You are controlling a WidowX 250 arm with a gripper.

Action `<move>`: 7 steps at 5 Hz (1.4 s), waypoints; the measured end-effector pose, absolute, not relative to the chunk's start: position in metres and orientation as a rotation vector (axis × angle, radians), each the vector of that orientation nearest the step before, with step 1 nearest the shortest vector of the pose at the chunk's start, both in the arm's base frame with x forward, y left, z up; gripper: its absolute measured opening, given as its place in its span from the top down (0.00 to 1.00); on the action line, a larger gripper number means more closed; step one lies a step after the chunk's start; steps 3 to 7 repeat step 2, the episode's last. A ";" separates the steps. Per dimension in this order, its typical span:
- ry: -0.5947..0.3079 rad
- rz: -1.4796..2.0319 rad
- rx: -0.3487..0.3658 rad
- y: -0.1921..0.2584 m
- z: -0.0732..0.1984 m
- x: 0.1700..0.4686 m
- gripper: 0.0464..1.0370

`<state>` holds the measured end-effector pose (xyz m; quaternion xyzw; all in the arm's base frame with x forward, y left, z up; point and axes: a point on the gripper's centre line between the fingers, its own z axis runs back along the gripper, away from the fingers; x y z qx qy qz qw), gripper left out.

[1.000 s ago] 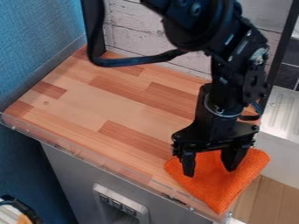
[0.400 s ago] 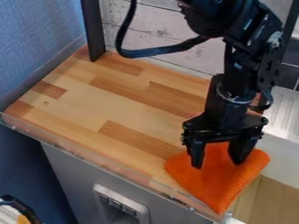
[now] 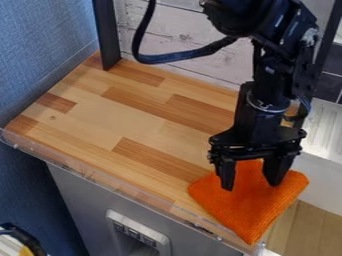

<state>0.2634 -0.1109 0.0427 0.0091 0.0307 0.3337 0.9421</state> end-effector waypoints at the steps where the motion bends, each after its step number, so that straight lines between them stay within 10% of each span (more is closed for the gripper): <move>1: 0.061 0.681 -0.012 -0.112 0.043 0.267 0.38; 2: 0.044 0.683 -0.047 -0.112 0.041 0.271 0.68; 7: 0.044 0.683 -0.047 -0.112 0.041 0.271 0.68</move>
